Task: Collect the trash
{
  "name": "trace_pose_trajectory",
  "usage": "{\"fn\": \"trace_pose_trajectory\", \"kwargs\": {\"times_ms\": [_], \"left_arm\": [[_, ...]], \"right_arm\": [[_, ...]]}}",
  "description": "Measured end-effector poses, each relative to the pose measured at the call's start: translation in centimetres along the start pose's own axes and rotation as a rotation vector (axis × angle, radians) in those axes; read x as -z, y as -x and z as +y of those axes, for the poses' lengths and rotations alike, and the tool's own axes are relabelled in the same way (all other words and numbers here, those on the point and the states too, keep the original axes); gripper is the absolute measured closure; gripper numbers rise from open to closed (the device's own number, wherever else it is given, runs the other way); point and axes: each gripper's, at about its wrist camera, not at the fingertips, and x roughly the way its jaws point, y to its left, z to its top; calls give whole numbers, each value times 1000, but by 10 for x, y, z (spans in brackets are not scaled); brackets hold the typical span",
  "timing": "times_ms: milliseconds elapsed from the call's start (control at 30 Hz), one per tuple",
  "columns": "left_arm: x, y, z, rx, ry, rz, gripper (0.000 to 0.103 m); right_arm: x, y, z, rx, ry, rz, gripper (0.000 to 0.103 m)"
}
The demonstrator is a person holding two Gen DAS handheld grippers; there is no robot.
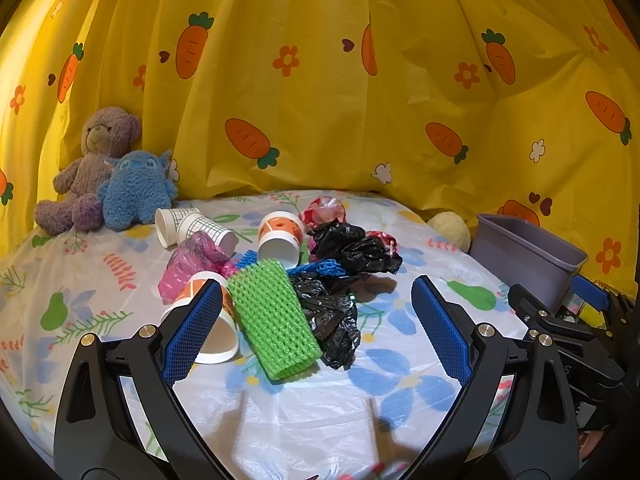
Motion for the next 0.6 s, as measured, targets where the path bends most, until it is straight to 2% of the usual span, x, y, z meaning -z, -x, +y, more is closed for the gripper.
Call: {"fn": "trace_pose_trajectory", "kwargs": {"times_ms": [600], "left_arm": [[5, 0, 3, 4, 0, 0, 9]], "right_arm": [[1, -1, -2, 7, 1, -1, 5]]}}
